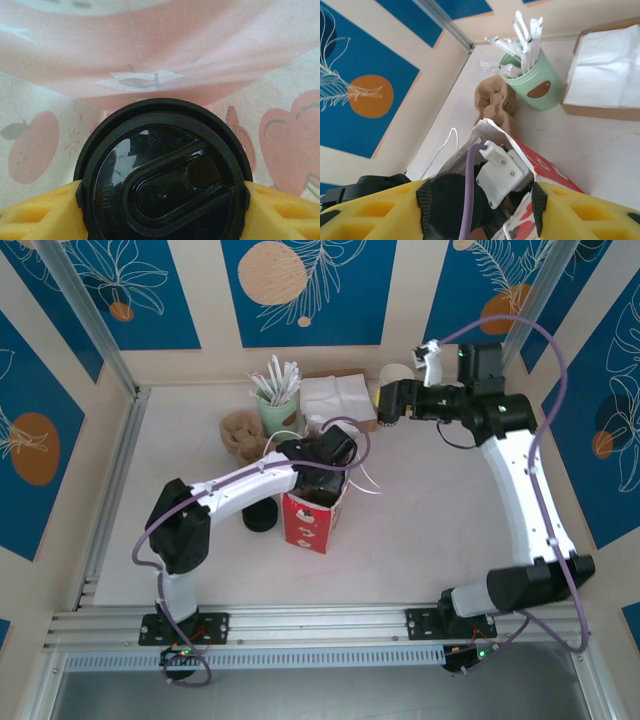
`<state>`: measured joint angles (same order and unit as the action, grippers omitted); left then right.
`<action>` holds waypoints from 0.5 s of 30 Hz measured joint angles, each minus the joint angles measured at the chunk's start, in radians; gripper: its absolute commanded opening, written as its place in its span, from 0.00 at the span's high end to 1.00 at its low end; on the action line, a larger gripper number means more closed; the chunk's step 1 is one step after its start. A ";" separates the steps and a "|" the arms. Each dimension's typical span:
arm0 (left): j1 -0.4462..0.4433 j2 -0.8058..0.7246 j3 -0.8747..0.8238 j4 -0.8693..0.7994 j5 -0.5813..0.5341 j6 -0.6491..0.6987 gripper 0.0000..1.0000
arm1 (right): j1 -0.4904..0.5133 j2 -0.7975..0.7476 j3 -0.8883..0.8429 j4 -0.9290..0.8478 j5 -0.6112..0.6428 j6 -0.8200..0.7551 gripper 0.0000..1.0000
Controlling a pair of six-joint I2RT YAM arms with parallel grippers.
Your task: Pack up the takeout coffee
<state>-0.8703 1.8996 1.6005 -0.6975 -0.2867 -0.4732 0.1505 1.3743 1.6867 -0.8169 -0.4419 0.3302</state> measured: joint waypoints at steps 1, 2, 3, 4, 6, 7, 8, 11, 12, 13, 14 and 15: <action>0.000 0.003 0.006 -0.005 0.000 -0.005 0.33 | -0.007 -0.028 -0.021 0.002 0.008 0.008 0.42; 0.000 0.011 0.018 -0.016 0.000 -0.013 0.34 | -0.014 -0.051 -0.040 0.002 0.015 0.014 0.42; 0.000 0.019 0.031 -0.025 0.000 -0.019 0.34 | -0.021 -0.074 -0.061 0.001 0.022 0.021 0.42; 0.001 0.027 0.040 -0.029 0.001 -0.024 0.34 | -0.024 -0.090 -0.079 0.000 0.027 0.027 0.42; 0.002 0.038 0.054 -0.034 0.003 -0.031 0.34 | -0.027 -0.117 -0.114 -0.001 0.035 0.040 0.42; 0.002 0.042 0.060 -0.037 0.003 -0.034 0.34 | -0.027 -0.127 -0.130 -0.002 0.037 0.045 0.42; 0.002 0.046 0.064 -0.040 0.004 -0.040 0.34 | -0.027 -0.138 -0.150 -0.003 0.040 0.056 0.43; 0.003 0.056 0.079 -0.047 0.004 -0.047 0.34 | -0.027 -0.179 -0.216 -0.006 0.048 0.089 0.43; 0.003 0.061 0.084 -0.048 0.004 -0.049 0.34 | -0.026 -0.195 -0.238 -0.005 0.051 0.102 0.43; 0.003 0.065 0.089 -0.048 0.005 -0.051 0.34 | -0.026 -0.211 -0.261 -0.006 0.055 0.117 0.43; 0.003 0.069 0.094 -0.048 0.005 -0.053 0.34 | -0.025 -0.229 -0.284 -0.005 0.062 0.131 0.43; 0.003 0.072 0.098 -0.048 0.006 -0.053 0.35 | -0.023 -0.246 -0.306 -0.005 0.069 0.146 0.43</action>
<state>-0.8677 1.9717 1.6981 -0.7460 -0.2810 -0.5262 0.1272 1.1282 1.3808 -0.8219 -0.3725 0.4759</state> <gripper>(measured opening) 0.655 0.570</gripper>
